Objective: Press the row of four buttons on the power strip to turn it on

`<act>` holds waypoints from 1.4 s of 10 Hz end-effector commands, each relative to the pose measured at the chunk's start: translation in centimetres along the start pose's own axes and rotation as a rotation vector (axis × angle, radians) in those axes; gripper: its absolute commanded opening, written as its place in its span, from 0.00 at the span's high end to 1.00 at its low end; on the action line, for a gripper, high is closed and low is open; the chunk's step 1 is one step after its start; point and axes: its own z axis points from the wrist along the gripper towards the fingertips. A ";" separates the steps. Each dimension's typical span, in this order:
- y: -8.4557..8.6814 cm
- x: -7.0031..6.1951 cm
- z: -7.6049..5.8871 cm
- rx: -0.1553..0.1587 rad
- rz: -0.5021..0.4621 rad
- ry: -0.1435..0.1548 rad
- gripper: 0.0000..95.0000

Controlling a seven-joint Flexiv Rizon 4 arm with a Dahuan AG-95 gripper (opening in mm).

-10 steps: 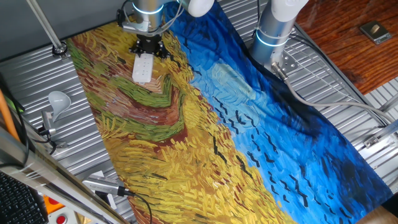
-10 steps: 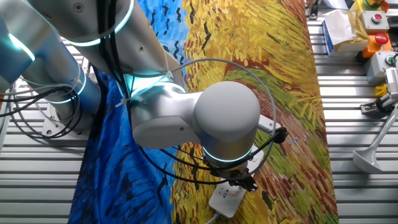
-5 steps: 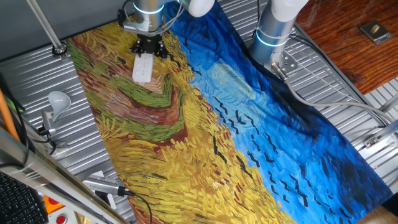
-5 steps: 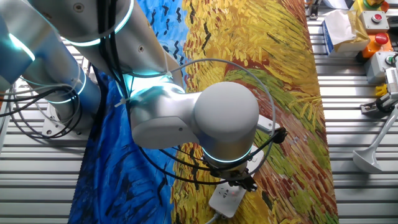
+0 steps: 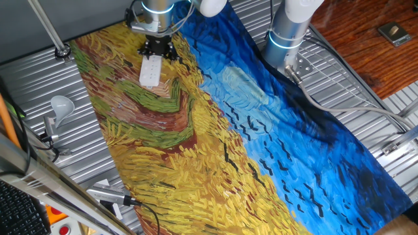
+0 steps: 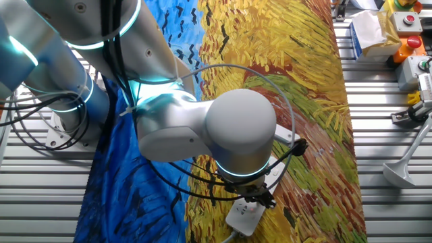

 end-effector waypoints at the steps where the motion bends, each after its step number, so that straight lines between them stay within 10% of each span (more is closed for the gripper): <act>1: 0.1 0.0 -1.0 -0.010 0.002 0.005 0.00; 9: 1.0 -0.7 -5.9 -0.046 0.027 0.017 0.00; 11: 1.8 -2.9 -5.9 -0.056 0.085 -0.004 0.00; 14: 1.8 -2.9 -5.9 -0.041 0.120 0.011 0.00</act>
